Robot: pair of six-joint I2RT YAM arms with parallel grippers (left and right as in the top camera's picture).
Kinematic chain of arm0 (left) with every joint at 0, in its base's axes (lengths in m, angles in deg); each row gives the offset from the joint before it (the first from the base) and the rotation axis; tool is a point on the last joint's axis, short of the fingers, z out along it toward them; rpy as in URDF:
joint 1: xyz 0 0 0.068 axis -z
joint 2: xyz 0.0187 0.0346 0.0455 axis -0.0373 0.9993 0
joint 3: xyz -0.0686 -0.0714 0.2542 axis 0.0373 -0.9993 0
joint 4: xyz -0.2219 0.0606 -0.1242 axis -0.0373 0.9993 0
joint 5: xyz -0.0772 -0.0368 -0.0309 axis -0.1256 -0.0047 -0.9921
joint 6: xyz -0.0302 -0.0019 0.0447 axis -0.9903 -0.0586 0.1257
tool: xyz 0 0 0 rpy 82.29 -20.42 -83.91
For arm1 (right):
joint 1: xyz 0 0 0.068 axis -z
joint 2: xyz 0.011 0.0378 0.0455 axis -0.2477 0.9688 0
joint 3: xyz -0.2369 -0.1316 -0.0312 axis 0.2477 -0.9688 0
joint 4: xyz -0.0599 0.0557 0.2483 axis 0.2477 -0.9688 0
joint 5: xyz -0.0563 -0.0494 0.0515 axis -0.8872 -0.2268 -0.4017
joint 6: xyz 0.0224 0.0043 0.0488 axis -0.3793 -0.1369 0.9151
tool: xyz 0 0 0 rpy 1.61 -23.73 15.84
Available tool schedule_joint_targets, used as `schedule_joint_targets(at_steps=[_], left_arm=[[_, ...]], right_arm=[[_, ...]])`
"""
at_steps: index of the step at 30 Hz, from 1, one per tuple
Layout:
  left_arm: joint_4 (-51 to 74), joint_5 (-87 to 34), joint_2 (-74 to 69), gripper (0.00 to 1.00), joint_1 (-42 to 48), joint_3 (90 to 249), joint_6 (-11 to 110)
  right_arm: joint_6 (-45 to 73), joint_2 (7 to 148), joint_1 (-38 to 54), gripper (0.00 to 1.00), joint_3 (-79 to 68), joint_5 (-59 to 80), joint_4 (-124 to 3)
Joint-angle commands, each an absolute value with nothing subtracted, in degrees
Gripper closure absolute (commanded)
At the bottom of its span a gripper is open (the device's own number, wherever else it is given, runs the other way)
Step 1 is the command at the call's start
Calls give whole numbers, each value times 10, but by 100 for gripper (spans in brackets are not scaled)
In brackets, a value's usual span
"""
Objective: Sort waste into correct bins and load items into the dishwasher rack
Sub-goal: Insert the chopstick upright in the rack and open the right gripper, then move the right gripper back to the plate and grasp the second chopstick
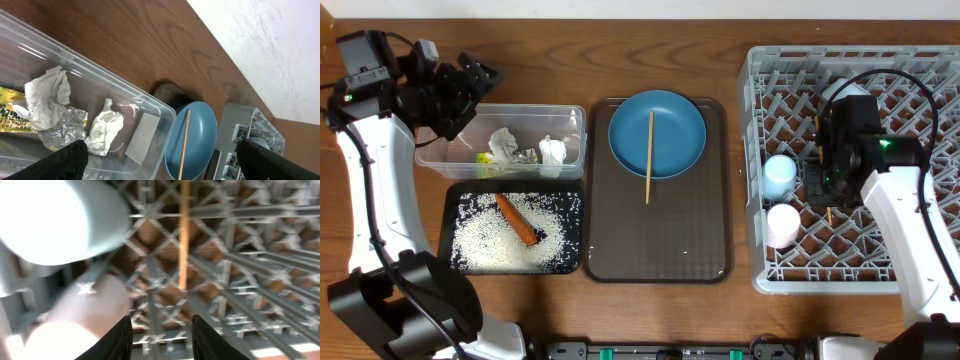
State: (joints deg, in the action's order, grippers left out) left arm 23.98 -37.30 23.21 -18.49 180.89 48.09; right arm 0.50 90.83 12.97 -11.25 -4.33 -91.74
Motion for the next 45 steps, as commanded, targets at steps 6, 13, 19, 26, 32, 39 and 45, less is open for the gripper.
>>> schedule_joint_targets(at_steps=[6, 13, 19, 26, 32, 39, 45], left_arm=[[242, -366, 236, 4, -188, 1805, 480], [242, -366, 236, 4, -188, 1805, 480], [241, -366, 236, 4, -188, 1805, 480], [241, -366, 236, 3, -188, 1805, 480], [241, -366, 236, 4, -188, 1805, 480], [242, -366, 236, 4, -188, 1805, 480], [242, -366, 236, 4, -188, 1805, 480]], right_arm=[[25, 909, 135, 68, -62, 335, -907], [69, 909, 105, 46, -63, 479, -872], [205, 909, 35, 1, -73, 477, -787], [350, 911, -82, 73, -73, 267, -732], [428, 916, -195, 75, -73, 47, -706], [454, 954, -279, 71, -73, -44, -651], [474, 1017, -287, 70, -73, -49, -633]])
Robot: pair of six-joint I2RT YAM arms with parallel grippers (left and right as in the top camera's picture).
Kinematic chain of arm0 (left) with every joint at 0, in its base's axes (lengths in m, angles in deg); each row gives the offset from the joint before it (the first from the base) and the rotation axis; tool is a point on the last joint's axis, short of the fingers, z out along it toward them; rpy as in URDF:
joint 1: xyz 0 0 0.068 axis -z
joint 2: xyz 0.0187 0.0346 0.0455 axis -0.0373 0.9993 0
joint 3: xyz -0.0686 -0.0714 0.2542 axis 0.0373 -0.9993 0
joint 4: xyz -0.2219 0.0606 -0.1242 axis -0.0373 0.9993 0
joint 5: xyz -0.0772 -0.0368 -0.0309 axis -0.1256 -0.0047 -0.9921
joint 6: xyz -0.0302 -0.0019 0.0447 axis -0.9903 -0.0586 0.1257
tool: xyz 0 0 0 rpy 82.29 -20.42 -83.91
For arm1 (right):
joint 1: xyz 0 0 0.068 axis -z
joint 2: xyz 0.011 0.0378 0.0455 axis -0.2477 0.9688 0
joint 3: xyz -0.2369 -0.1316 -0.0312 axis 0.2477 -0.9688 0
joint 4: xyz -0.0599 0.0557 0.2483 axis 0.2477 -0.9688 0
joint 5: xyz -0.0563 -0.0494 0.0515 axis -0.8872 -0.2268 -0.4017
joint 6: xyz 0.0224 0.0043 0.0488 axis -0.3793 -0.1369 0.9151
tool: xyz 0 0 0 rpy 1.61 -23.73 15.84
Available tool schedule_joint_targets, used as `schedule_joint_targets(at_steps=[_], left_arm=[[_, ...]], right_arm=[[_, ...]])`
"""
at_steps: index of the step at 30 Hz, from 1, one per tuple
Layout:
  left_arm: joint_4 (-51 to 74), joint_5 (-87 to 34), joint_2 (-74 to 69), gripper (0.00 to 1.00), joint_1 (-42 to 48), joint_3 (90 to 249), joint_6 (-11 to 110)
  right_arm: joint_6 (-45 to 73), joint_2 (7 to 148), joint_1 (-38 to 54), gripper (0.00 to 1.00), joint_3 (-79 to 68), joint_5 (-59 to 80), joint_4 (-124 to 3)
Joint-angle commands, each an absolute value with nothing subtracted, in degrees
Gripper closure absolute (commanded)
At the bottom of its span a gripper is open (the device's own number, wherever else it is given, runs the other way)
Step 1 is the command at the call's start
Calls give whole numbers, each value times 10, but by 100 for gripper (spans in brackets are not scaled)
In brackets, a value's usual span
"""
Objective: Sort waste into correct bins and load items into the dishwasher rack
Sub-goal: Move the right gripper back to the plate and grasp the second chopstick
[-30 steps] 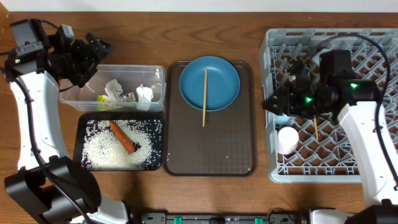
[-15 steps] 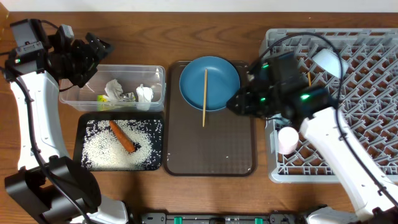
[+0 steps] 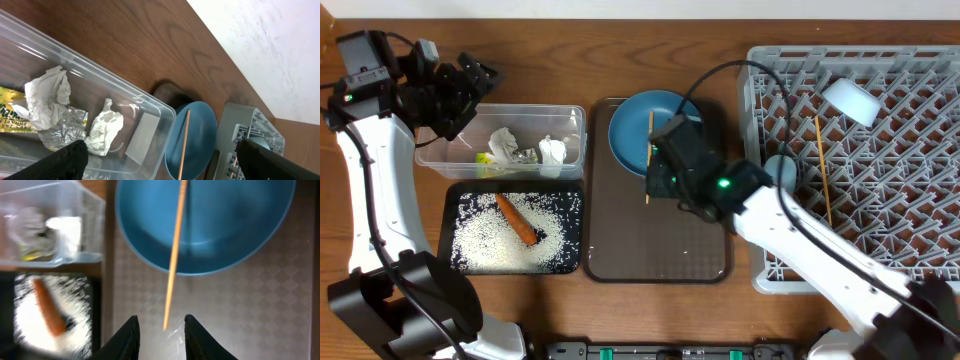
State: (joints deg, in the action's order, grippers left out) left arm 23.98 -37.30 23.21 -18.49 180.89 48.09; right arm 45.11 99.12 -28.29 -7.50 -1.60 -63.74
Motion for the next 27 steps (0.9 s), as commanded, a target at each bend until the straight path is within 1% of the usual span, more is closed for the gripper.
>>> schedule_joint_targets(at_steps=[1, 11, 17, 20, 27], left_arm=[[242, -366, 236, 4, -188, 1805, 480], [241, -366, 236, 4, -188, 1805, 480], [242, -366, 236, 4, -188, 1805, 480], [242, -366, 236, 4, -188, 1805, 480], [241, -366, 236, 4, -188, 1805, 480]], right_arm=[[474, 1026, -287, 70, -73, -49, -631], [474, 1089, -289, 69, -73, -21, -609], [475, 1091, -289, 69, -73, -7, -595], [477, 1091, -290, 72, -73, -3, -597], [490, 1092, -303, 69, -73, -15, -589]])
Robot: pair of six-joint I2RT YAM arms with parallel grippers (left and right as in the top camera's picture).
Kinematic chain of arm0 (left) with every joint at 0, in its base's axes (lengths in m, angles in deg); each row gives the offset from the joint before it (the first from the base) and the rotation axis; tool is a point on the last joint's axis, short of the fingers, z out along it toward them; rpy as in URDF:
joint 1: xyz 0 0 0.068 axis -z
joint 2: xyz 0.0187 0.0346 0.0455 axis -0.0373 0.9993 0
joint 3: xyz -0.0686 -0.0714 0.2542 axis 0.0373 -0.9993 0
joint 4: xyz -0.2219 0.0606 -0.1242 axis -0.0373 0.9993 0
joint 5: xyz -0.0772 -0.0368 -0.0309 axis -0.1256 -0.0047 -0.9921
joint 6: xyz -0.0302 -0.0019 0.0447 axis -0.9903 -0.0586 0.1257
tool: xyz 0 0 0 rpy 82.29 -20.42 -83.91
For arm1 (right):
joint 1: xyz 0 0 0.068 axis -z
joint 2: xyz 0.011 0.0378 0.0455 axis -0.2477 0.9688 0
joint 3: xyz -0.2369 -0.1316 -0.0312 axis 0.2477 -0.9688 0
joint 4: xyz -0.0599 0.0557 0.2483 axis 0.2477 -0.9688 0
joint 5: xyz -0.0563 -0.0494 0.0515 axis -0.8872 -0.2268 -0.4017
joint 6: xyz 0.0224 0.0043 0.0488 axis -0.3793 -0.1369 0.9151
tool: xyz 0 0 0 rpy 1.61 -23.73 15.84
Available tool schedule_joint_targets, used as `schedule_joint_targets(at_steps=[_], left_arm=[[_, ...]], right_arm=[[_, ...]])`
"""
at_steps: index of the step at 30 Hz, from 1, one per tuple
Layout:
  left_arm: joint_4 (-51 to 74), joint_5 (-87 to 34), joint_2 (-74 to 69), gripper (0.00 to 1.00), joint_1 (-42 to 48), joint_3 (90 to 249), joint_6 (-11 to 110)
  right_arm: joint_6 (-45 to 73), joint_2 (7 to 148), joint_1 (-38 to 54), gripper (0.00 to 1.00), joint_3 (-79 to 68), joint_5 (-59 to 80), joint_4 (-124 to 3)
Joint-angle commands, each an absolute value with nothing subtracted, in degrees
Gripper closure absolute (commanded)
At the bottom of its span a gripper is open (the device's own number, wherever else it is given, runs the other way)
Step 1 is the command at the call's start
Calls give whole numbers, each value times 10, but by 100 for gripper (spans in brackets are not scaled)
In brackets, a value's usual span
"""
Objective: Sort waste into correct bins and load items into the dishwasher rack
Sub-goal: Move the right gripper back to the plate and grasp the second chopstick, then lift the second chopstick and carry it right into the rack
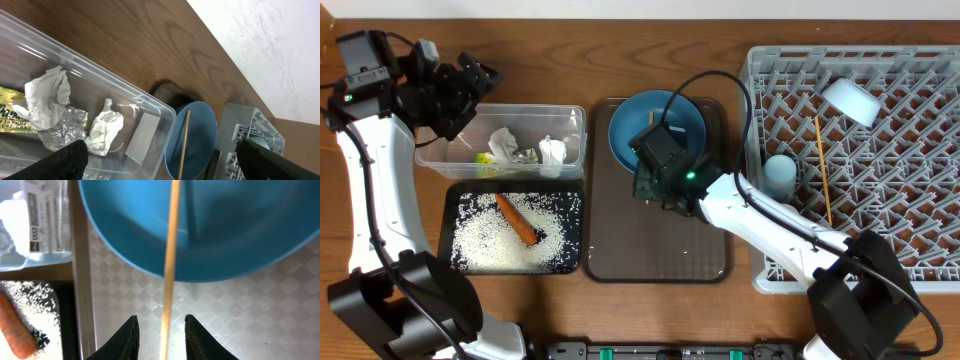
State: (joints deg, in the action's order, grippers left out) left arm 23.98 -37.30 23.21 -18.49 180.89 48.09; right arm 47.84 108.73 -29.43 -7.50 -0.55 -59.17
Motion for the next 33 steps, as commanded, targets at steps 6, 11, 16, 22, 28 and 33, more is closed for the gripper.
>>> schedule_joint_targets(at_steps=[6, 11, 16, 22, 28, 33], left_arm=[[242, -366, 236, 4, -188, 1805, 480], [242, -366, 236, 3, -188, 1805, 480], [242, -366, 236, 4, -188, 1805, 480], [242, -366, 236, 4, -188, 1805, 480], [242, -366, 236, 3, -188, 1805, 480], [242, -366, 236, 4, -188, 1805, 480]], right_arm=[[490, 1092, -307, 70, -74, -29, -596], [490, 1092, -308, 69, -74, -32, -597], [490, 1092, -309, 69, -74, -32, -597], [490, 1111, -309, 68, -74, -31, -597], [494, 1132, -310, 68, -74, -19, -597], [494, 1132, -311, 70, -74, -19, -595]])
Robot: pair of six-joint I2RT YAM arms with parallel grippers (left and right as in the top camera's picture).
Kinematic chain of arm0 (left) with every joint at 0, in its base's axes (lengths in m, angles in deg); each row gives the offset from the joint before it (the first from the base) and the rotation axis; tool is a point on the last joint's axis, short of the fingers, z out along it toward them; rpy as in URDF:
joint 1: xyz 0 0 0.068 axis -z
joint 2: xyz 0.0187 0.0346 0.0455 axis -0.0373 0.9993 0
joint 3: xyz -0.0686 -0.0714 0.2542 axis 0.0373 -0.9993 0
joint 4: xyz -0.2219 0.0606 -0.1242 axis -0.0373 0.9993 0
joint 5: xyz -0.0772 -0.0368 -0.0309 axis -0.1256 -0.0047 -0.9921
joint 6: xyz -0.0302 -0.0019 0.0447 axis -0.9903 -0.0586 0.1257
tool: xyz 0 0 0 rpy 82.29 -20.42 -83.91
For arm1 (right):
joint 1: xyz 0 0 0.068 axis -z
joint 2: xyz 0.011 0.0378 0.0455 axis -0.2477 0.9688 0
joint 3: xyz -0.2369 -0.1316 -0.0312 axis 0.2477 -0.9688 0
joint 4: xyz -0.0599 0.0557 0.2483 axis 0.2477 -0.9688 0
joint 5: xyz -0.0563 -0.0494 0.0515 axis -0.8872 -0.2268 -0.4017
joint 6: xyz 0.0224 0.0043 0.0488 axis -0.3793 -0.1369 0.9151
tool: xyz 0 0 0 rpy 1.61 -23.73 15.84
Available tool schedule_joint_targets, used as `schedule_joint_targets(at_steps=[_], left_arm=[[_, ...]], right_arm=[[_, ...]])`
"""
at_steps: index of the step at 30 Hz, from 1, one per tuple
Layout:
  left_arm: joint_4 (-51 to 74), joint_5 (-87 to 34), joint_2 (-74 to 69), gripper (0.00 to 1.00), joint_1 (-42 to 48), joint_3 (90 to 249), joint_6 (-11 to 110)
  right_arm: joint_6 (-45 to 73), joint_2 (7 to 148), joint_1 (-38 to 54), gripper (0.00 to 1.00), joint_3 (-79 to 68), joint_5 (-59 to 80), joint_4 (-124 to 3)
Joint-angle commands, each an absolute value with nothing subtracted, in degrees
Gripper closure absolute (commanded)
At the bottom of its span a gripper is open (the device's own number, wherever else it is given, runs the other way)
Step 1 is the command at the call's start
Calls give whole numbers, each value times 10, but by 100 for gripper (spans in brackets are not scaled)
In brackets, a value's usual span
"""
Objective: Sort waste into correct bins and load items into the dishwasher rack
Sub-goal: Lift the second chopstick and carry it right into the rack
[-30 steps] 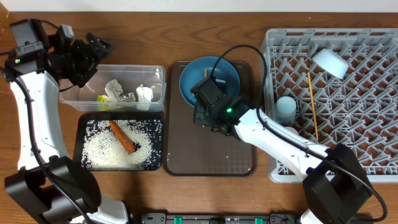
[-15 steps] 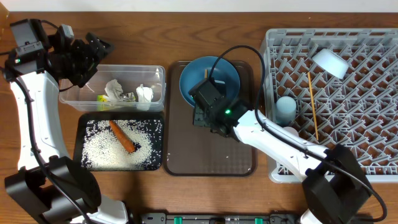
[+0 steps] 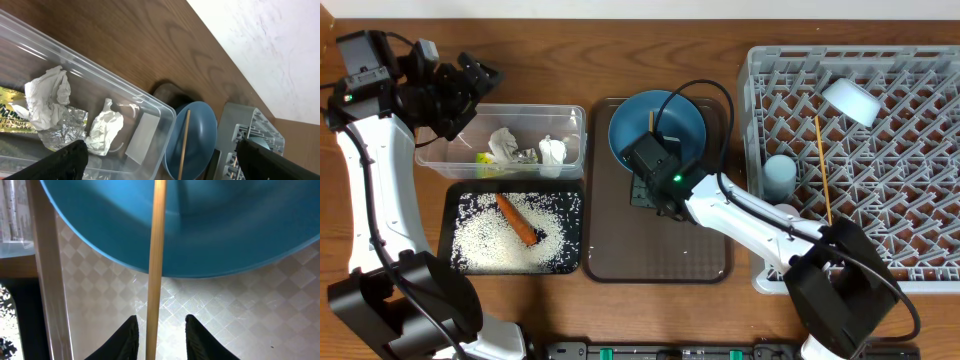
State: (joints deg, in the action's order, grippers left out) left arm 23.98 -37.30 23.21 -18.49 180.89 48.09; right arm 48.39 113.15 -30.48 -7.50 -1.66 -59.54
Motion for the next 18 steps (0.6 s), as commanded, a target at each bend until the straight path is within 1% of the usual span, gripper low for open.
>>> schedule_joint_targets(at_steps=[1, 9, 10, 12, 17, 18], left_arm=[[242, -366, 236, 3, -188, 1805, 480], [242, -366, 236, 4, -188, 1805, 480], [242, -366, 236, 4, -188, 1805, 480], [242, -366, 236, 4, -188, 1805, 480], [242, -366, 236, 4, -188, 1805, 480], [242, -366, 236, 4, -188, 1805, 480]], right_arm=[[494, 1132, -311, 71, -74, -18, -595], [487, 1132, -310, 76, -74, -19, -597], [487, 1132, -310, 78, -74, -19, -597], [487, 1132, -310, 85, -74, -19, -597], [487, 1132, -310, 99, -74, -18, -597], [487, 1132, -311, 99, -73, -18, -598]])
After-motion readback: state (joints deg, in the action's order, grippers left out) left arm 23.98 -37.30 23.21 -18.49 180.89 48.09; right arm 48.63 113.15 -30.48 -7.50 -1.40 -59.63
